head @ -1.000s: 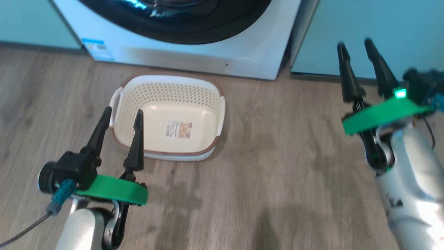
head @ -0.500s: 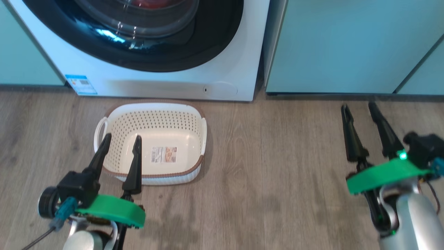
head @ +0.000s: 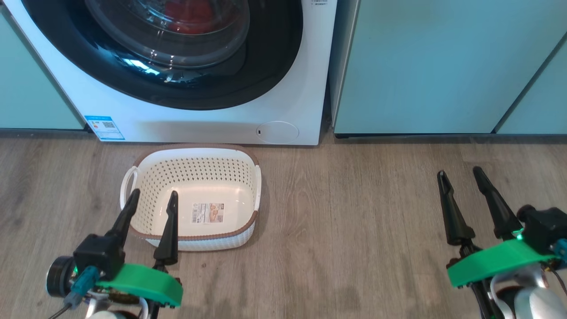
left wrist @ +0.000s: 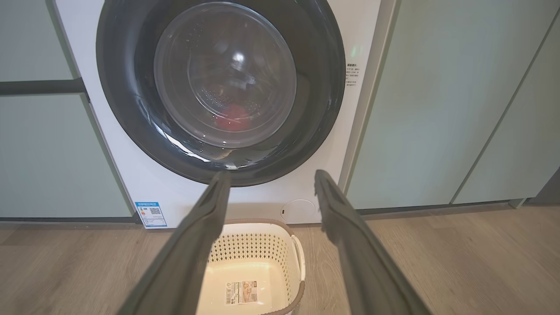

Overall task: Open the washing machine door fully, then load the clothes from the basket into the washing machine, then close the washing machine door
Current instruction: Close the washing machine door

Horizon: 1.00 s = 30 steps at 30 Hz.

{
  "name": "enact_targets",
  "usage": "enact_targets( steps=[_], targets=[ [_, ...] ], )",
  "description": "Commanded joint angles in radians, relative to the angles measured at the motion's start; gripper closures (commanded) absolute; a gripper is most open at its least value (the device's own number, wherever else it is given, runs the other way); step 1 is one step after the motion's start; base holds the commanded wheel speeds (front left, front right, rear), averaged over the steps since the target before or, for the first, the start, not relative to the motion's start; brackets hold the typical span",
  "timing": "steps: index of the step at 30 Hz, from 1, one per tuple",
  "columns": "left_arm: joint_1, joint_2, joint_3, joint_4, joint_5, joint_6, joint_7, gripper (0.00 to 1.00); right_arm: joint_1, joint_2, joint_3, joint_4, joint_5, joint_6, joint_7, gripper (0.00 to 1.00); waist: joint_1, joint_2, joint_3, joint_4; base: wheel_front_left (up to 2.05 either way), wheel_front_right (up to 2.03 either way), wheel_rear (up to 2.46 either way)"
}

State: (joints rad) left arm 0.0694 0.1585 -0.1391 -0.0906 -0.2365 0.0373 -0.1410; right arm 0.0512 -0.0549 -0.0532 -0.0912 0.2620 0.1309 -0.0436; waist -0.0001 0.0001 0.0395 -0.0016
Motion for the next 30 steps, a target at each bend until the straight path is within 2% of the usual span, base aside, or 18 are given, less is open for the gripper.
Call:
enact_targets(
  steps=[1,30],
  targets=[
    [-0.021,0.017,0.029,-0.042,-0.004,0.006,0.001,0.00,-0.008,0.002,0.019,-0.051,-0.012,0.000,0.006,0.00,0.0001,-0.0001,0.001,0.002,0.00,0.00,0.00],
    [-0.028,0.034,0.023,-0.042,-0.004,0.034,-0.003,0.00,0.001,0.005,0.009,-0.070,0.005,0.000,0.010,0.00,0.0001,-0.0001,0.007,0.003,0.00,0.00,0.00]
  ],
)
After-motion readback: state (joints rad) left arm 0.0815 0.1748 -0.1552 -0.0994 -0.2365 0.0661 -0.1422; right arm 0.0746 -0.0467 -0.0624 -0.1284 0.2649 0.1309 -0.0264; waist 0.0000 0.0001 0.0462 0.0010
